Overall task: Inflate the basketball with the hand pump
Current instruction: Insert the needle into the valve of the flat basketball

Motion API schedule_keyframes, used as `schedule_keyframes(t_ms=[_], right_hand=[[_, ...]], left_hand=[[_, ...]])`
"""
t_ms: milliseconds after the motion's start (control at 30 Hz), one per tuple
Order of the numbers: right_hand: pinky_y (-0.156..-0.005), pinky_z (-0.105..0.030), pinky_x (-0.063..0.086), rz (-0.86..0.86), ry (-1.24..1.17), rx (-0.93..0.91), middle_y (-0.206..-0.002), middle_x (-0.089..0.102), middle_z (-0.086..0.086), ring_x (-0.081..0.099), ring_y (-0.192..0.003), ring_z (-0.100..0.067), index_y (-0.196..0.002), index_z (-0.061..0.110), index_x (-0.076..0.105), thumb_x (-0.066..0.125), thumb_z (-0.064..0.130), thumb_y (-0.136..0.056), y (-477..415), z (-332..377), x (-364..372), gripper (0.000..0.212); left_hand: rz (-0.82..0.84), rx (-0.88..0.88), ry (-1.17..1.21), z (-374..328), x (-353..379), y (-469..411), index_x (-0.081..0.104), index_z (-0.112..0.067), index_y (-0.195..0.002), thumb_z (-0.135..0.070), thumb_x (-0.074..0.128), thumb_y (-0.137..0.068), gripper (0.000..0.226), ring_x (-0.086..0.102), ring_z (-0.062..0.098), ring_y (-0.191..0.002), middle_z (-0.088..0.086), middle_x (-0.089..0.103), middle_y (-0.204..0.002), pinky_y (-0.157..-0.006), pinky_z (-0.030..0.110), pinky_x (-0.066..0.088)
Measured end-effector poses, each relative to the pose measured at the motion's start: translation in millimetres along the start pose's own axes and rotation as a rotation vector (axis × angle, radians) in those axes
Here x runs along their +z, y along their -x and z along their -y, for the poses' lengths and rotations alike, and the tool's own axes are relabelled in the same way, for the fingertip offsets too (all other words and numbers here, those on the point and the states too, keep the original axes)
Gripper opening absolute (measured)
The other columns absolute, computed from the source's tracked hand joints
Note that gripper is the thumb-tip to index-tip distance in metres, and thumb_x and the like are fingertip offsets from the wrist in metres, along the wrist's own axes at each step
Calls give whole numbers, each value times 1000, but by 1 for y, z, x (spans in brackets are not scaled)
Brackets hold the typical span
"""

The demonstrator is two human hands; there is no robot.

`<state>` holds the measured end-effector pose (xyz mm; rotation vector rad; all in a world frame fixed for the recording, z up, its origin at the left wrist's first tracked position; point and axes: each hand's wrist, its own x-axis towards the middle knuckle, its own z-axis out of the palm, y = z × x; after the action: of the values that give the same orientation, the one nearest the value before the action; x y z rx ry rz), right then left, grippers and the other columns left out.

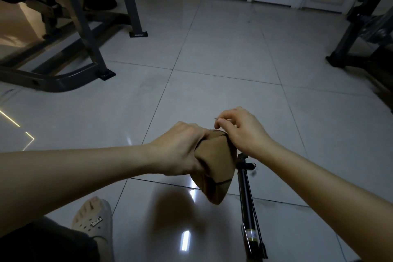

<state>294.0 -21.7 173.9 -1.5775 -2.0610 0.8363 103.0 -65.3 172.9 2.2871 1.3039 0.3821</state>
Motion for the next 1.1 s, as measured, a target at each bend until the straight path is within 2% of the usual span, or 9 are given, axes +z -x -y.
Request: schedule_keyframes(t_ms=[100,200,333,433,567,700,800,933,1100], right_hand=[[-74,-37,51,-110,-26,-120,-86,69,7,63,-84,-12,-89,23,68,46,25,-105,9,0,-2,26],[-63,-37,46,-360,-14,-175,-74,62,7,59,-72,-12,-83,22,57,46,22,-105,15,-7,18,25],[-66,-24,41,-506,-183,-124,-79,58,6,56,-75,-9,-84,19,56,42,13,-105,9,-14,32,26],[-68,-22,42,-565,-227,-68,-82,59,3,57,-78,-9,-87,17,59,42,12,-105,11,-20,30,25],[-65,-18,44,-505,-342,-5,-76,61,2,57,-72,-7,-90,16,62,43,15,-106,21,-18,47,25],[-69,-32,52,-368,-148,-31,-74,66,8,63,-72,-9,-94,19,69,49,20,-104,16,-36,42,23],[-64,-39,56,-183,34,-83,-59,58,9,64,-63,-14,-85,28,65,52,33,-103,22,-56,36,23],[-63,-35,48,133,303,-17,-62,55,10,56,-63,-7,-103,28,56,51,40,-103,30,-81,64,13],[-67,-34,51,100,27,265,-71,66,5,61,-68,-12,-83,20,65,63,31,-98,24,-105,110,19]], left_hand=[[-69,-58,-53,-5,-8,-4,57,-32,-84,-48,84,-72,33,59,9,-75,-9,61,-78,-61,17,41],[-80,-98,-30,-13,-5,-8,51,-32,-81,-52,88,-66,44,56,9,-74,-11,58,-78,-60,15,40],[16,-246,209,-17,1,-3,56,-27,-93,-64,92,-53,64,62,5,-80,-9,65,-89,-66,27,54],[-23,-283,377,-14,9,3,62,-26,-94,-71,83,-60,61,66,6,-78,-6,69,-90,-71,34,58],[-141,-237,199,-3,25,8,63,-24,-83,-56,83,-73,39,55,3,-64,-7,65,-76,-57,22,38],[-158,-185,-8,20,36,7,54,-24,-73,-40,79,-78,30,48,9,-68,-12,53,-72,-60,24,31],[-197,-254,-137,47,61,-2,46,-22,-66,-24,71,-75,27,45,16,-71,-9,49,-69,-70,33,35],[-151,-261,-368,75,116,-8,58,-21,-80,-18,64,-74,9,50,19,-88,-5,60,-86,-85,35,34],[-21,-248,-462,87,168,-2,69,-20,-88,-18,67,-72,16,56,23,-95,-2,64,-92,-84,38,29]])
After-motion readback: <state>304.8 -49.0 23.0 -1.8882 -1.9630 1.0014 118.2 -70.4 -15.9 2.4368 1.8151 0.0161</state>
